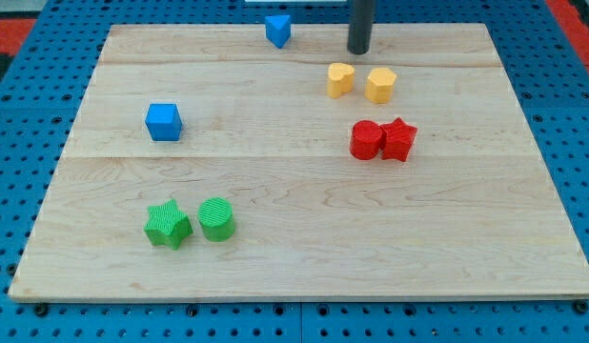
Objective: Push the blue triangle towards the top left corner
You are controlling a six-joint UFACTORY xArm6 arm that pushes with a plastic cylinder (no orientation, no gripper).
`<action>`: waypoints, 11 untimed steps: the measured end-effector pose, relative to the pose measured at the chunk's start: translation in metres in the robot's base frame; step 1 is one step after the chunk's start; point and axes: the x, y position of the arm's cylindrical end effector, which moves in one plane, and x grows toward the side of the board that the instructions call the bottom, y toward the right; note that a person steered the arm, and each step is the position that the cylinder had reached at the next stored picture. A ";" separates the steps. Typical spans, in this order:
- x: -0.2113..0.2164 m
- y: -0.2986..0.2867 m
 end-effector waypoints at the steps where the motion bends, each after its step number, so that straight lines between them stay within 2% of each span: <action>1: -0.023 -0.010; 3: -0.036 -0.032; 6: -0.028 -0.191; 8: -0.025 -0.243; 9: 0.007 -0.274; 11: 0.090 -0.281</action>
